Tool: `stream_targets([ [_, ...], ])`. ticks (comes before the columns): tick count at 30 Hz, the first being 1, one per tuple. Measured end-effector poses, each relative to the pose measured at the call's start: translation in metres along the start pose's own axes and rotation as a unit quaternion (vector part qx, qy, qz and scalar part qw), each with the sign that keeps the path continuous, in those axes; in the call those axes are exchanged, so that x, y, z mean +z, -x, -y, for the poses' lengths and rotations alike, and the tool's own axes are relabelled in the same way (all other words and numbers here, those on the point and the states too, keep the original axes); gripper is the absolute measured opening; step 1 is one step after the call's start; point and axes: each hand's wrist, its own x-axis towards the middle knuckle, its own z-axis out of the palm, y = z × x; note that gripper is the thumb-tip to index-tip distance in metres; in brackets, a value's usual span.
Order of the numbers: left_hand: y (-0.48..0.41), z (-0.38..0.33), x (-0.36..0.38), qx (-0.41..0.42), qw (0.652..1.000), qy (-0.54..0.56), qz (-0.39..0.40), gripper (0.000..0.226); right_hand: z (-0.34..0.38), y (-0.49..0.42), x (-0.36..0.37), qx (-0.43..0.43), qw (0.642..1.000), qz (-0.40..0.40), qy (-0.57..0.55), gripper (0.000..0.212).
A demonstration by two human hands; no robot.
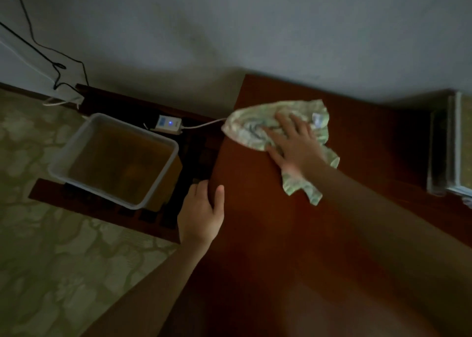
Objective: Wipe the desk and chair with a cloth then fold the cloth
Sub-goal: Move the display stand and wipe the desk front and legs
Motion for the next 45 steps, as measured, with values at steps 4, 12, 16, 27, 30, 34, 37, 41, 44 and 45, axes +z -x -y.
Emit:
stream_targets([
  [4,0.001,0.002,0.001,-0.008,1.0,0.012,-0.008,0.068,0.0,-0.062,-0.007,0.051,0.998,-0.028,-0.026,0.049],
  [12,0.0,0.003,-0.001,-0.004,1.0,-0.012,-0.02,0.069,0.035,-0.055,-0.009,0.016,1.0,0.003,-0.014,0.049],
  [16,0.002,-0.002,0.001,-0.01,0.999,-0.02,-0.036,0.064,0.079,0.034,0.012,-0.044,0.998,0.02,-0.03,0.05],
  [27,0.007,-0.007,-0.006,-0.017,0.997,0.039,-0.067,0.062,0.084,0.102,0.025,-0.044,0.996,0.03,-0.068,0.051],
  [30,0.004,-0.005,-0.003,-0.026,0.998,0.017,-0.057,0.062,0.051,0.034,0.011,0.05,0.996,0.001,-0.075,0.052],
  [34,0.004,-0.003,0.0,-0.017,0.998,0.005,-0.062,0.068,0.009,-0.053,-0.004,0.118,0.991,-0.029,-0.053,0.051],
  [37,0.002,0.002,0.003,-0.007,0.998,-0.011,-0.067,0.067,-0.002,-0.078,-0.007,0.123,0.99,-0.03,-0.061,0.052],
  [41,0.001,0.007,0.006,-0.01,0.998,-0.009,-0.065,0.054,0.009,-0.038,-0.002,0.116,0.99,-0.041,-0.062,0.052],
  [44,0.0,0.002,0.004,-0.023,0.997,0.001,-0.067,0.048,0.014,0.033,0.011,0.118,0.99,-0.01,-0.075,0.052],
  [45,0.002,-0.002,0.003,-0.03,0.997,-0.004,-0.069,0.046,0.015,0.065,0.016,0.126,0.989,-0.003,-0.076,0.052],
])
